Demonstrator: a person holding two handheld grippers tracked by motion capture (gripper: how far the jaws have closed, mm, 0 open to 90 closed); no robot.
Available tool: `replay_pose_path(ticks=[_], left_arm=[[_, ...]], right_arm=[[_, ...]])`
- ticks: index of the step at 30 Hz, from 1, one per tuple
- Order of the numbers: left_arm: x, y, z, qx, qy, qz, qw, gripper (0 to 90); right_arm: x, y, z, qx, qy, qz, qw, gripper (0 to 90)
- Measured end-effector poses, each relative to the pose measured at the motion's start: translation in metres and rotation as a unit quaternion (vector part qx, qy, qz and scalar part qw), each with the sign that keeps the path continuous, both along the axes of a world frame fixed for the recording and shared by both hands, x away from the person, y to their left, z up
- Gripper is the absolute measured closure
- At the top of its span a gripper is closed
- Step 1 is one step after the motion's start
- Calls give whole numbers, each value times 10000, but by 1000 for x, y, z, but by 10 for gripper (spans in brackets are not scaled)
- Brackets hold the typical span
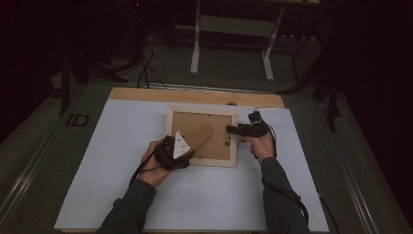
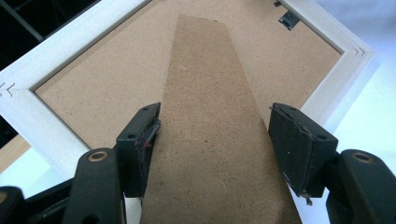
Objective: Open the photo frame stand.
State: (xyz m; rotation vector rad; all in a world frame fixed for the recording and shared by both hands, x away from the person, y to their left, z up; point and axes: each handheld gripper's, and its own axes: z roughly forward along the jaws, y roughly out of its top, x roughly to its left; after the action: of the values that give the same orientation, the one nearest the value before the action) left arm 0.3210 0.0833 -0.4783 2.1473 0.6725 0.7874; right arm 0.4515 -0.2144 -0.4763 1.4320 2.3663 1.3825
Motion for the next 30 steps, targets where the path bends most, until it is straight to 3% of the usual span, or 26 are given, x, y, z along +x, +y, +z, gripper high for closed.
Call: replay_pose_path(ticks=[10,23,26,30], left_arm=[[-1,1,-1,-45,-89,-70,9999,377],[2,1,-4,-53,-61,-47,10000,347],[1,1,-3,-160,-108,-67,9998,326],[3,0,-4,-163,-20,-86,9998,291]], right_arm=[[-5,-16,0,398,15,-32,9992,589],[-8,-15,0,422,-91,-123,9990,594],[-9,-15,1,414,-109,-116,9990,595],[-10,-14,2,404,-147,-129,9990,597]])
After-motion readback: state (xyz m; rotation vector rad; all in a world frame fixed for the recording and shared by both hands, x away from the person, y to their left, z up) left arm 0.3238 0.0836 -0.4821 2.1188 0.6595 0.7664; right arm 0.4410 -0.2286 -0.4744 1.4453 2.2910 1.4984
